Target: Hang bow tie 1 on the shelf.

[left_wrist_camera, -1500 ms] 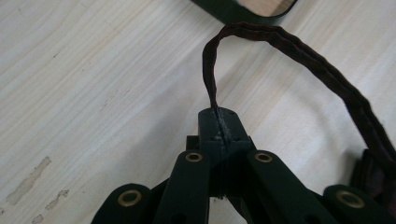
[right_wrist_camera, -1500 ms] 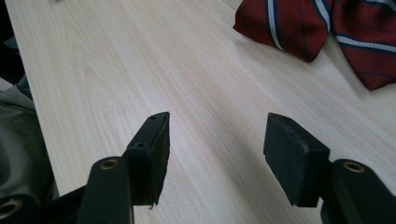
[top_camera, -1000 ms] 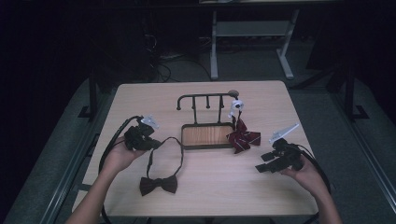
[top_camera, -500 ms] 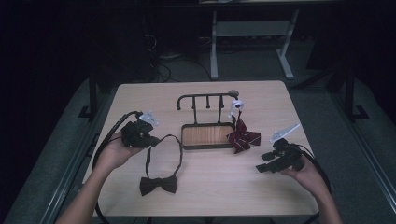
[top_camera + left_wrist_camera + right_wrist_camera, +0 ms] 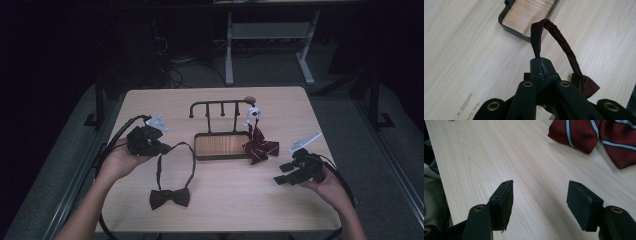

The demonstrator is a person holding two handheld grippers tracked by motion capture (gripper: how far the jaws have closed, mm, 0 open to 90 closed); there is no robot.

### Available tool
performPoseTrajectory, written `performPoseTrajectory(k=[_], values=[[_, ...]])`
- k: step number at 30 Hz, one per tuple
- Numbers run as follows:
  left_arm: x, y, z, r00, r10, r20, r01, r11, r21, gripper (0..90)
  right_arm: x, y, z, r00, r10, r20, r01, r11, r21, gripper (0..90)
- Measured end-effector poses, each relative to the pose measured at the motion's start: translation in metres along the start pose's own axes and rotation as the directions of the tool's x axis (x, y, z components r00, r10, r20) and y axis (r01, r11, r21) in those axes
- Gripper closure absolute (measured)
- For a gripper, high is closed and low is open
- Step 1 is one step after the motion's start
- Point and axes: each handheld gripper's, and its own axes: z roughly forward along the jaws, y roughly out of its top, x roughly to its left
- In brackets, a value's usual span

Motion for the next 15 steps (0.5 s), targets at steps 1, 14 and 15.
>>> performPoseTrajectory(k=[1, 14, 15], values=[[0.000, 0.001, -0.002, 1.0000, 0.008, 0.000, -0.008, 1.0000, 0.001, 90.0, 0.000, 0.000, 0.000, 1.0000, -0.001, 0.000, 0.001, 1.000, 0.001, 37.7], [-0.006, 0.012, -0.018, 0.9990, 0.044, -0.001, -0.044, 0.9990, -0.009, 90.0, 0.001, 0.000, -0.002, 1.0000, -0.002, 0.003, 0.002, 1.000, -0.006, 37.9], [-0.005, 0.013, -0.020, 0.9987, 0.050, -0.001, -0.050, 0.9987, -0.010, 90.0, 0.001, 0.000, -0.002, 1.0000, -0.002, 0.004, 0.002, 1.000, -0.006, 37.9]])
